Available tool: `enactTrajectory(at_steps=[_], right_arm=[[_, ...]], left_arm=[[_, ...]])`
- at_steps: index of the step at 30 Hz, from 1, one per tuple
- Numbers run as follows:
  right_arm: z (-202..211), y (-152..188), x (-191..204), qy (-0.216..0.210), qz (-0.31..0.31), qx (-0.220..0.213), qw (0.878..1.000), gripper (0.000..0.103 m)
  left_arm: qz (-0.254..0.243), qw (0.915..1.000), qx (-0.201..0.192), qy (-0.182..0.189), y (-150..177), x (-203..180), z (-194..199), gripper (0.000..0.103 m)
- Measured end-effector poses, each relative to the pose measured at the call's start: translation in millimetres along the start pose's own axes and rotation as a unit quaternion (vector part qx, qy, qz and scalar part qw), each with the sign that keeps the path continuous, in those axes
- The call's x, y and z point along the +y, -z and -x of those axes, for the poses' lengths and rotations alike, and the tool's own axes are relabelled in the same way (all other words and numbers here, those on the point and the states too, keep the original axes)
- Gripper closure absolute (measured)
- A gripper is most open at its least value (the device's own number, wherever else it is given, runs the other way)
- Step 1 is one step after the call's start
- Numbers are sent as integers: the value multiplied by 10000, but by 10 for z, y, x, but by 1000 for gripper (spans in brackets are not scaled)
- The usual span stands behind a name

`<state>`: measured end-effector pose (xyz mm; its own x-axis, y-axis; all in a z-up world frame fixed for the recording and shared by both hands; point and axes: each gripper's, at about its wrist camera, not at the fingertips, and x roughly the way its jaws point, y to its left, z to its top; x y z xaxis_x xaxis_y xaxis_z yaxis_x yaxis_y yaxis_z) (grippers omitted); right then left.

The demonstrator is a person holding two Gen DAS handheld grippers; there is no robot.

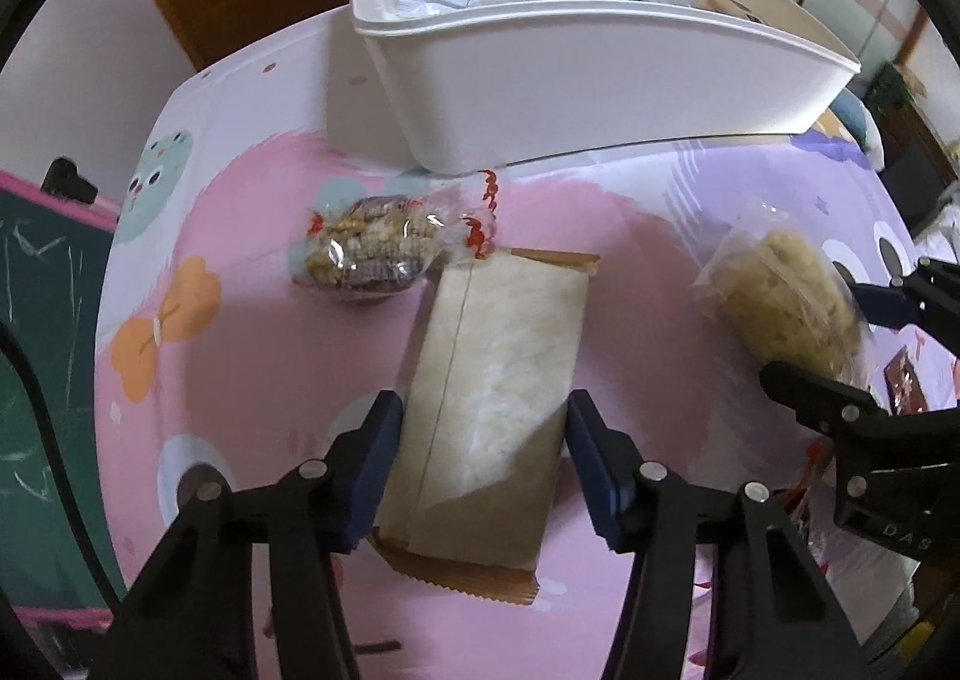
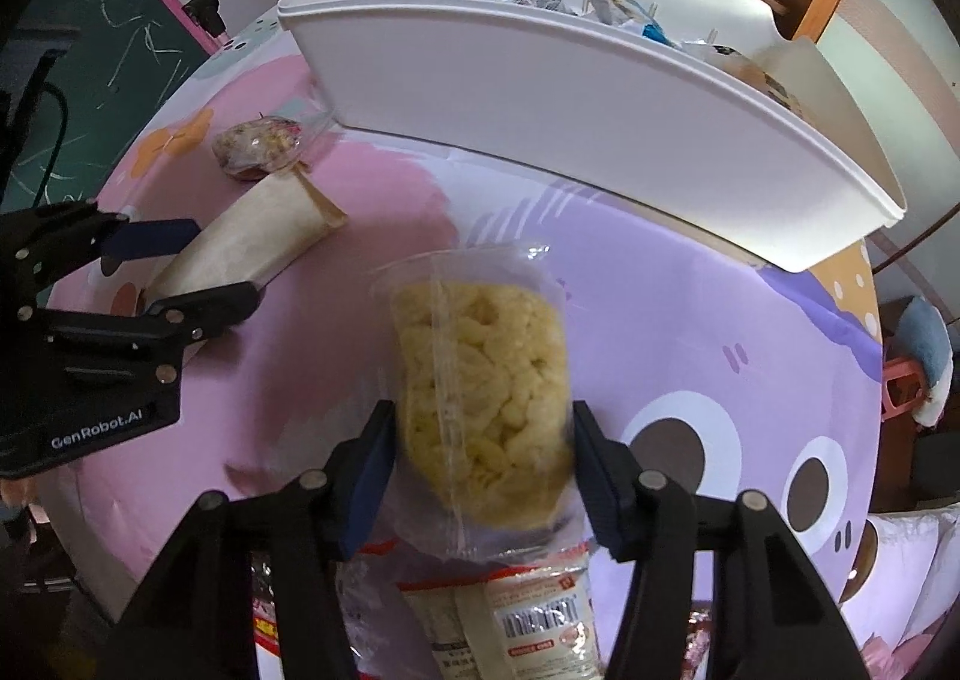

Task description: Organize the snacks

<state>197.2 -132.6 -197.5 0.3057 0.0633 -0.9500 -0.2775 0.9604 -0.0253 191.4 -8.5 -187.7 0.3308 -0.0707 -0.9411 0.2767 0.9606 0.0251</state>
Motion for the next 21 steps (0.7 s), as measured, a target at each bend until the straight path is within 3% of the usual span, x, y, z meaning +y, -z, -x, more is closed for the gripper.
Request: enactTrajectory(at_steps=[7,18,19,20,21], right_arm=[[25,-7,-10,-13,-52,-55,10000,47],[160,16,-39,-123,-86,-251,9996,47],[172,18,-39,-125,-89,-264,9995,47],[188,13,-38,-142,-91,-288,9994,47],[212,28,-56,-154,-87,-303,9994,47]], left_arm=[[188,9997,-31,174,42,38,57,49],[210,9986,-386,293,86,37,312,52],[197,9981,-425,388,89,24,353,91],[181,9980,-404,458,78,16,369,99],[204,9980,-335,504,69,2,379,99]])
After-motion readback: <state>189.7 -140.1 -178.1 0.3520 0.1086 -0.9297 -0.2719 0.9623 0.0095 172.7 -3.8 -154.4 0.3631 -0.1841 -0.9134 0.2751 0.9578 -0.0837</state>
